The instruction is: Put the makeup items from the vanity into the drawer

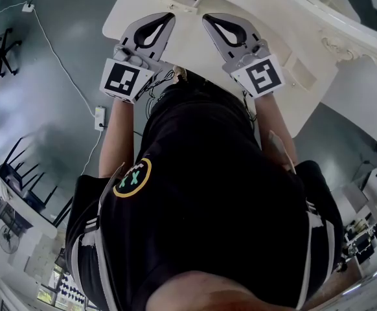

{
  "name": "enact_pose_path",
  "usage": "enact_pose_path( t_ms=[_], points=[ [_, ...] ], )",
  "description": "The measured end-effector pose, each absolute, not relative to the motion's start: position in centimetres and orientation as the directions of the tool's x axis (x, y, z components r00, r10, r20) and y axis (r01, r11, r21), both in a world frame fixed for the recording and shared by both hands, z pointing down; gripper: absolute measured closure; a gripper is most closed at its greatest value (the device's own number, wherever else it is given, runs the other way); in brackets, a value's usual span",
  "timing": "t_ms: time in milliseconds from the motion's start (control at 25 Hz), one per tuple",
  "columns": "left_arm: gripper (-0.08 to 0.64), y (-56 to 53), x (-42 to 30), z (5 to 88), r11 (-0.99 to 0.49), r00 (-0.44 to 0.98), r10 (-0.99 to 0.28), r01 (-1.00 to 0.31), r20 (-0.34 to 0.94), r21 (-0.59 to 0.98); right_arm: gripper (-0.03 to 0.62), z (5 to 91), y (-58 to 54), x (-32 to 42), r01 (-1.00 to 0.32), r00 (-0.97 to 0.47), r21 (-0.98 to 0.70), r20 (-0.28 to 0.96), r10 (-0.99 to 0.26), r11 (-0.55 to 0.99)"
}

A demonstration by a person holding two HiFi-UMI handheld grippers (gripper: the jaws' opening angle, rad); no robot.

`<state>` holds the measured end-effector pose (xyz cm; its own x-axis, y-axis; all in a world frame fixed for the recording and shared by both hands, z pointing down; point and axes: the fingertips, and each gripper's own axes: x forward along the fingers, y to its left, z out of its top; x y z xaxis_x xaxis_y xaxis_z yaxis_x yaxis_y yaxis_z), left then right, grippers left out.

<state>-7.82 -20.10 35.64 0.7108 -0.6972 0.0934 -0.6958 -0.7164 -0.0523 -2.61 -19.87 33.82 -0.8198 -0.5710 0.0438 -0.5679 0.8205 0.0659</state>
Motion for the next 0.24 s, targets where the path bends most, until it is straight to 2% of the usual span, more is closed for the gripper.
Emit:
enact_pose_path(
  t_ms=[240],
  points=[
    [0.538, -20.05, -7.22, 34.60, -0.715, 0.711, -0.698, -0.699, 0.085, -0.027, 0.573, 33.72, -19.66, -2.65, -0.560, -0.826, 0.067, 0.040, -0.563, 0.826]
  ],
)
